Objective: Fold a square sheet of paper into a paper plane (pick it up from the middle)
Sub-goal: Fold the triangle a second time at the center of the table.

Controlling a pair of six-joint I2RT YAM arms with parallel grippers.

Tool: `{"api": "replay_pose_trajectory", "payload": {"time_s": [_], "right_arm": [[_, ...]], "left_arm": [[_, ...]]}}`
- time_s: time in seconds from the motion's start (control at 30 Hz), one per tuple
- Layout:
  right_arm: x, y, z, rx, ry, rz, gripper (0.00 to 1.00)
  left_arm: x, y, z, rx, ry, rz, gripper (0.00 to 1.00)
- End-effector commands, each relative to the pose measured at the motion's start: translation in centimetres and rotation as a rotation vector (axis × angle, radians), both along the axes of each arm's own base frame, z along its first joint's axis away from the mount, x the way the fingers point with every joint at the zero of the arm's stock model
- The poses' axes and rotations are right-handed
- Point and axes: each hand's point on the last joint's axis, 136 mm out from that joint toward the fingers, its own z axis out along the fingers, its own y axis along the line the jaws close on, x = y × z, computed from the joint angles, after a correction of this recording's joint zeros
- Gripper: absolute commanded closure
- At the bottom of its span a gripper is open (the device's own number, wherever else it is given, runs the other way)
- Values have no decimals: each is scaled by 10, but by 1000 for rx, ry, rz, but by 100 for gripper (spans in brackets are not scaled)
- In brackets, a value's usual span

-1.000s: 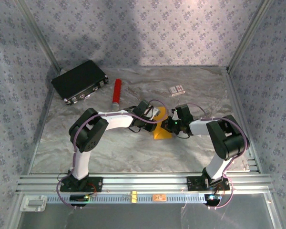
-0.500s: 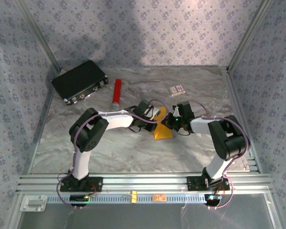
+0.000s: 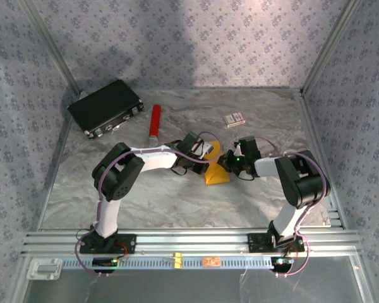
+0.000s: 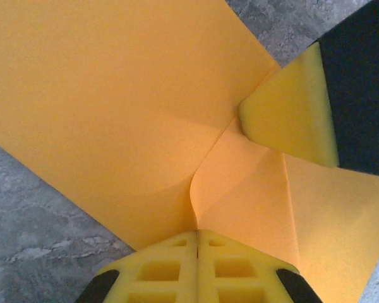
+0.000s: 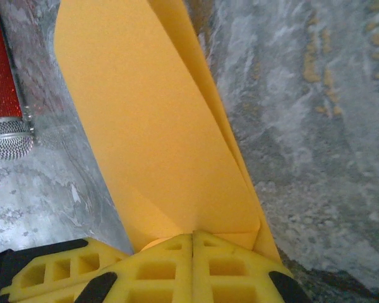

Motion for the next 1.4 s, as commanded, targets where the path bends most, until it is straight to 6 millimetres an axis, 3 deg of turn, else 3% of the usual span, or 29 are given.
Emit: {"api": "replay_pose_trajectory", "payload": {"time_s": [0.0,0.23,0.53,0.67,0.83,1.03,1.23,1.37], "right_arm": [[1,-23,-16,-59,71,-92,97],[11,-37,-14,-94,63,-138,96],[18,-51,14,-224,-27,-139,96],[16,-31,33,-125,-88,-54,95],[6,2,38,-12,-88,58,95],[-5,23,24,35,-31,109,95],[-23,7,-10,-43,58,66,97],[-31,-1,-22,-69,76,48,97]], "left_arm": [[-22,24,-40,128,97,-19,94],[-22,25,-41,131,100,-18,94],[-23,25,-40,131,100,-20,94],[-22,23,-38,125,99,-22,94],[-22,22,-38,127,99,-25,94],[-21,22,-37,125,98,-25,94],[-20,21,-35,122,96,-22,94],[-19,20,-35,120,95,-21,94]]}}
